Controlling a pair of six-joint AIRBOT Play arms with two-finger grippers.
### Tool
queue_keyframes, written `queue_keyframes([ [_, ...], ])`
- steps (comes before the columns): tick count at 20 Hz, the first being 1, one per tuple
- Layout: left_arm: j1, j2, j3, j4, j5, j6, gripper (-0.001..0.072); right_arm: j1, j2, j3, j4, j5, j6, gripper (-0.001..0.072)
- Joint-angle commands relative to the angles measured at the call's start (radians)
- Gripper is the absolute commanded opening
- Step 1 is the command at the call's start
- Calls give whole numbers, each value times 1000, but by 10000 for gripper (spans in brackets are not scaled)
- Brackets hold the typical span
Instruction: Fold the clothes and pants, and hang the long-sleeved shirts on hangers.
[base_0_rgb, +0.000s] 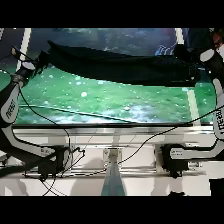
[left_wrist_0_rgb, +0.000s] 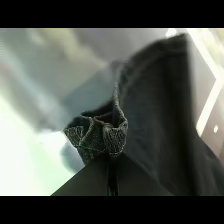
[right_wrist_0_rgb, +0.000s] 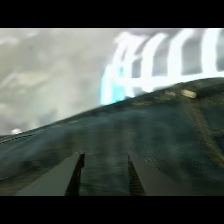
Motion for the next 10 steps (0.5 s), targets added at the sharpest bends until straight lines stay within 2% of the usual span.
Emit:
queue_keyframes([
  [1,2,102,6,134,-92,103,23,111,0,32,1,0,-28,197],
  [2,2,149,6,203,-118,103,23,149,0,38,2,-3,-28,100],
  [3,2,203,6,264,-154,103,23,188,-1,41,2,-15,-28,86],
  [4,2,252,6,307,-195,103,23,234,-3,41,2,-43,-28,39],
  [7,2,395,6,367,-368,103,23,378,-18,43,2,-146,-23,28],
  [10,2,525,6,407,-507,104,23,517,-34,49,37,-155,25,28],
])
